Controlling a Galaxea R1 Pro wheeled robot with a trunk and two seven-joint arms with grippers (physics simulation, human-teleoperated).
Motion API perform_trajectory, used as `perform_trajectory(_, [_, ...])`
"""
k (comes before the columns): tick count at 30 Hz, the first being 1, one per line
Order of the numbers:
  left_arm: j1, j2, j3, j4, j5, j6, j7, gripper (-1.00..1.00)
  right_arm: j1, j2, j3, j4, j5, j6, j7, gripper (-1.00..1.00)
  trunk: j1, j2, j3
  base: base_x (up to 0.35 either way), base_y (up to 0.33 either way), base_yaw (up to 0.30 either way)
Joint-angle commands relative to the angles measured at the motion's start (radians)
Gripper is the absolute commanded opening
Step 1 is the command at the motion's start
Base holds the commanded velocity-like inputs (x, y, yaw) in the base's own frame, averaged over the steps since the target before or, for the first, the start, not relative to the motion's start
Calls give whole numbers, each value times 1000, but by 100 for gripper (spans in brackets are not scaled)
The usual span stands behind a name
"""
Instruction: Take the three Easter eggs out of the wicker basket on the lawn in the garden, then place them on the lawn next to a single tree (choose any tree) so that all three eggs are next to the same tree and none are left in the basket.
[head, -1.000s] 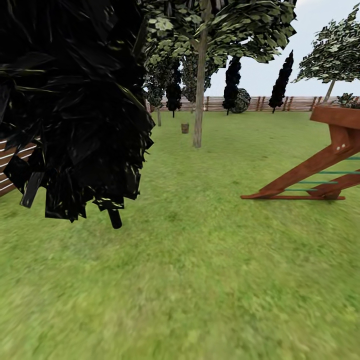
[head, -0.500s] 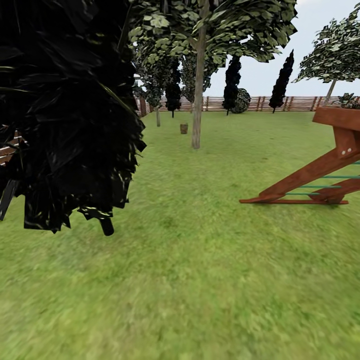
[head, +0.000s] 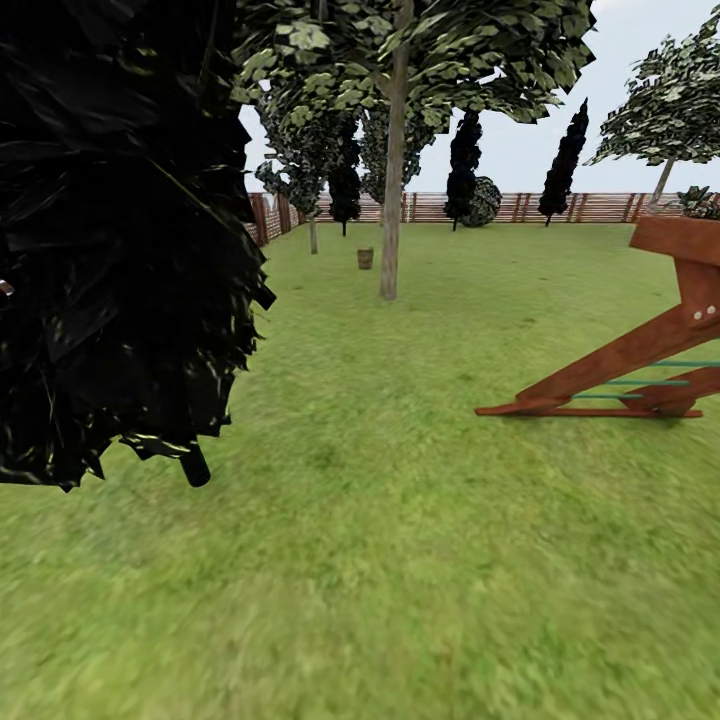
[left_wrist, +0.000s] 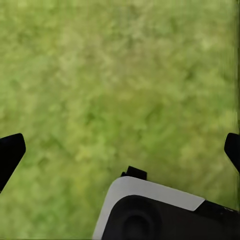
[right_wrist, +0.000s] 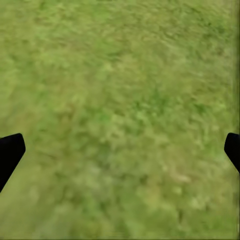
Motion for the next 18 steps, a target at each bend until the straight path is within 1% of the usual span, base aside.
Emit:
perform_trajectory(1, [0, 0, 4, -1, -5, -2, 1, 100, -1, -4, 0, 1, -2, -4, 1, 100, 1, -1, -1, 307, -141, 0])
perform_trajectory(8, [0, -1, 3, -1, -5, -1, 1, 100, -1, -12, 4, 2, 2, -16, 4, 100, 1, -1, -1, 307, -140, 0])
perform_trajectory(18, [0, 1, 3, -1, -4, -1, 3, 100, -1, -12, 6, 2, 6, -16, 4, 100, 1, -1, -1, 307, -139, 0])
